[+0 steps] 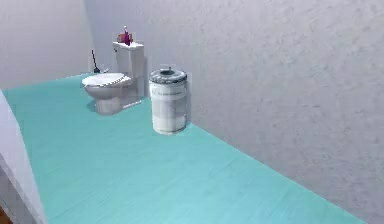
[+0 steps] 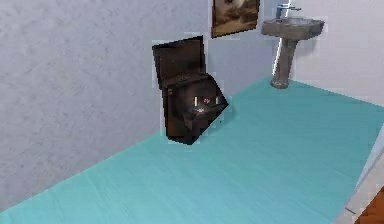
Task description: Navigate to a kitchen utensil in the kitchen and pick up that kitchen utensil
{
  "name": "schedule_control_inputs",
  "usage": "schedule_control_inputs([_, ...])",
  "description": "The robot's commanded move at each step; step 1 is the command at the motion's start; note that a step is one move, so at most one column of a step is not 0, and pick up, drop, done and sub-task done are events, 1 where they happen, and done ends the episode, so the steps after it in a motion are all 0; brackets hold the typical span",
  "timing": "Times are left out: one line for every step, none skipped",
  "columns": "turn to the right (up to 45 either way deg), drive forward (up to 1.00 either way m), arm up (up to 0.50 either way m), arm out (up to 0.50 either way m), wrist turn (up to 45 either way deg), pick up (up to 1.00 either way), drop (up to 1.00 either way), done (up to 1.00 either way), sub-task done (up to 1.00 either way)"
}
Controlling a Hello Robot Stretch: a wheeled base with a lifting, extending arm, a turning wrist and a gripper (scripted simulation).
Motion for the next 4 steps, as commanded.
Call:
schedule_control_inputs([0.0, 0.65, 0.00, 0.00, 0.0, 0.00, 0.00, 0.00, 0.00])
schedule_control_inputs([-36.0, 0.00, 0.00, 0.00, 0.0, 0.00, 0.00, 0.00, 0.00])
schedule_control_inputs([0.0, 1.00, 0.00, 0.00, 0.0, 0.00, 0.00, 0.00, 0.00])
schedule_control_inputs([-6.0, 0.00, 0.00, 0.00, 0.0, 0.00, 0.00, 0.00, 0.00])
